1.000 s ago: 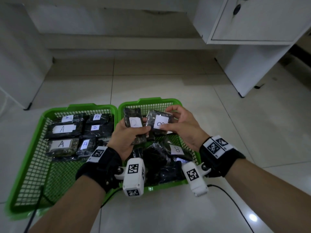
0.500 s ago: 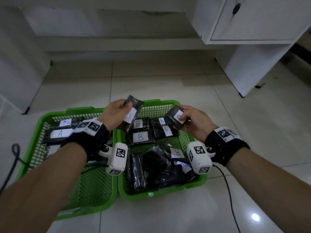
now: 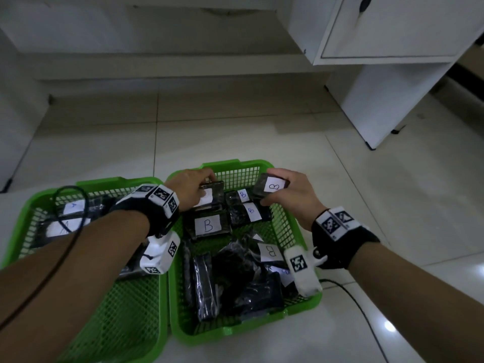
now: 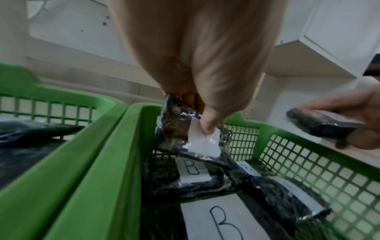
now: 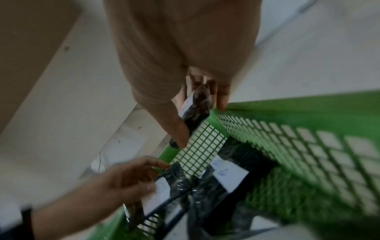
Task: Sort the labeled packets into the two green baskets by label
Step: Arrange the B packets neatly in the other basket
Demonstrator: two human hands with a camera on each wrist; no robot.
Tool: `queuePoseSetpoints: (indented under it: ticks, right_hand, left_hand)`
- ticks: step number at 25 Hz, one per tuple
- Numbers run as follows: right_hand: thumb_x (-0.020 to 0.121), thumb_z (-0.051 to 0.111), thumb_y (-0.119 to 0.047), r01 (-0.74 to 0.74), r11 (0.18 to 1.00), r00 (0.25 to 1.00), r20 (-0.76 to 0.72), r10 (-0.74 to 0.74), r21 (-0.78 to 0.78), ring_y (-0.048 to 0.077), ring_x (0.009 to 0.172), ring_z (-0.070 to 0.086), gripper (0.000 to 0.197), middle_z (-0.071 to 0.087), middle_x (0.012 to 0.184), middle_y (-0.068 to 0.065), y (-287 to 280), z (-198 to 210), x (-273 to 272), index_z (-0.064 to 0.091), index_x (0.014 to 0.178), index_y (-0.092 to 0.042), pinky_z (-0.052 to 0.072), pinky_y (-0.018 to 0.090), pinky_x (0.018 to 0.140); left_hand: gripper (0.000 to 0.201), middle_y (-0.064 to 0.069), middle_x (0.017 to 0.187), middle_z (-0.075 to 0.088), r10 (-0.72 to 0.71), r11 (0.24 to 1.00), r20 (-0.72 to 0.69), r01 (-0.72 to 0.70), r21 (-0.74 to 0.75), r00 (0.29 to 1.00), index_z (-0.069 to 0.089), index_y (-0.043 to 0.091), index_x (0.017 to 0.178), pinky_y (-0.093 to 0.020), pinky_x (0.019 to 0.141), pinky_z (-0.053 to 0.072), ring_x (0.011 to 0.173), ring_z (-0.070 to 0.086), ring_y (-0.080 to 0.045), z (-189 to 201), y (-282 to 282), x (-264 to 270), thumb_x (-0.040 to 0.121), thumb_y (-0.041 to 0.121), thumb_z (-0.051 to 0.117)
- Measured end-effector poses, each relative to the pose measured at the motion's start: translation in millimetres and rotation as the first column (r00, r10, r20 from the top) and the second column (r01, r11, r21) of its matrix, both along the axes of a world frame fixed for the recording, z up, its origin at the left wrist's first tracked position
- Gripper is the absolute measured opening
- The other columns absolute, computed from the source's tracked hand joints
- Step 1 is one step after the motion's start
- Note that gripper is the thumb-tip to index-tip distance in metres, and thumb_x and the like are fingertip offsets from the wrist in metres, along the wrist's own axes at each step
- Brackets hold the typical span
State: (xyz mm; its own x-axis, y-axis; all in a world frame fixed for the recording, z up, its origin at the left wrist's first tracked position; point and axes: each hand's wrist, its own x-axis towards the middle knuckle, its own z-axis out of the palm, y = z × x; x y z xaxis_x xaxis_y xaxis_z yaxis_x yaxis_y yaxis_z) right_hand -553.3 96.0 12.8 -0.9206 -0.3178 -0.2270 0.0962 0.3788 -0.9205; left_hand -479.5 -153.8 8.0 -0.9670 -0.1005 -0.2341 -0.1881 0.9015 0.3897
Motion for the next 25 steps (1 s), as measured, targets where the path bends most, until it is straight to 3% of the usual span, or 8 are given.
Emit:
queuePoseSetpoints:
  ticks: [5, 12, 14, 16, 18, 21, 23, 25]
  right_hand:
    - [0.052, 0.096, -0.028, -0.104, 0.869, 0.742, -0.544, 0.392, 0.484, 0.021, 0.098, 0.050, 0.073, 0.071, 0.105, -0.005, -2, -7, -5, 0.071, 0.120, -0.022, 0.043, 0.033, 0.078]
    - [0.059, 0.097, -0.028, -0.516, 0.731, 0.792, -0.079, 0.606, 0.446, 0.010, 0.105, 0.063, 0.082, 0.067, 0.121, -0.007, -7, 14, 14, 0.062, 0.132, -0.020, 0.049, 0.022, 0.084]
    - [0.058, 0.098, -0.033, -0.581, 0.700, 0.747, -0.068, 0.661, 0.415, 0.007, 0.101, 0.065, 0.079, 0.069, 0.118, -0.008, -10, 17, 24, 0.064, 0.128, -0.018, 0.051, 0.022, 0.082]
    - [0.054, 0.098, -0.040, -0.546, 0.730, 0.742, -0.167, 0.650, 0.412, 0.006, 0.098, 0.065, 0.076, 0.069, 0.113, -0.010, -16, 19, 35, 0.066, 0.120, -0.019, 0.052, 0.021, 0.081]
    - [0.050, 0.099, -0.043, -0.497, 0.775, 0.749, -0.257, 0.610, 0.391, 0.004, 0.093, 0.063, 0.073, 0.067, 0.105, -0.013, -22, 21, 46, 0.063, 0.111, -0.023, 0.050, 0.018, 0.076]
    - [0.048, 0.099, -0.043, -0.528, 0.761, 0.737, -0.241, 0.631, 0.377, 0.008, 0.094, 0.063, 0.083, 0.066, 0.108, -0.010, -25, 24, 58, 0.058, 0.116, -0.021, 0.054, 0.021, 0.077]
    - [0.052, 0.098, -0.042, -0.563, 0.608, 0.701, -0.066, 0.710, 0.560, 0.014, 0.098, 0.063, 0.086, 0.064, 0.115, -0.005, -17, 26, 58, 0.057, 0.123, -0.018, 0.056, 0.029, 0.081]
    - [0.056, 0.096, -0.042, -0.602, 0.295, 0.606, 0.183, 0.774, 0.742, 0.019, 0.099, 0.062, 0.077, 0.064, 0.112, -0.003, -6, 23, 57, 0.061, 0.119, -0.015, 0.053, 0.030, 0.075]
  left_hand:
    - [0.038, -0.002, 0.119, 0.058, -0.169, 0.917, 0.013, 0.162, -0.365, 0.986, 0.059, 0.025, 0.119, -0.040, 0.089, 0.052, 0.107, 0.058, -0.025, -12, 2, -7, 0.084, 0.035, 0.066]
    - [0.037, -0.007, 0.115, 0.061, -0.163, 0.896, 0.171, 0.219, -0.387, 0.972, 0.060, 0.016, 0.115, -0.039, 0.088, 0.052, 0.107, 0.061, -0.030, -10, -5, 5, 0.082, 0.031, 0.068]
    - [0.037, -0.008, 0.108, 0.064, -0.124, 0.947, 0.102, 0.148, -0.284, 0.987, 0.064, 0.016, 0.106, -0.039, 0.085, 0.052, 0.099, 0.062, -0.029, 1, 1, 6, 0.086, 0.046, 0.055]
    - [0.040, -0.004, 0.104, 0.069, 0.019, 0.995, 0.051, -0.024, 0.097, 0.999, 0.067, 0.019, 0.103, -0.040, 0.081, 0.056, 0.092, 0.066, -0.025, 18, 12, 13, 0.093, 0.053, 0.050]
    - [0.039, -0.003, 0.101, 0.072, 0.056, 0.847, 0.236, -0.172, 0.504, 0.970, 0.068, 0.019, 0.108, -0.041, 0.079, 0.061, 0.088, 0.072, -0.025, 35, 24, 21, 0.092, 0.053, 0.058]
    - [0.031, -0.005, 0.101, 0.075, -0.100, 0.843, 0.267, -0.061, 0.535, 0.959, 0.071, 0.018, 0.111, -0.041, 0.082, 0.060, 0.090, 0.072, -0.027, 44, 28, 40, 0.084, 0.031, 0.076]
    - [0.025, 0.001, 0.099, 0.075, -0.115, 0.886, 0.253, -0.016, 0.463, 0.960, 0.072, 0.021, 0.109, -0.035, 0.080, 0.057, 0.086, 0.070, -0.019, 40, 28, 52, 0.085, 0.026, 0.075]
    - [0.022, 0.004, 0.096, 0.074, -0.138, 0.864, 0.311, -0.039, 0.503, 0.940, 0.071, 0.021, 0.111, -0.031, 0.077, 0.054, 0.079, 0.068, -0.011, 35, 32, 64, 0.089, 0.023, 0.070]
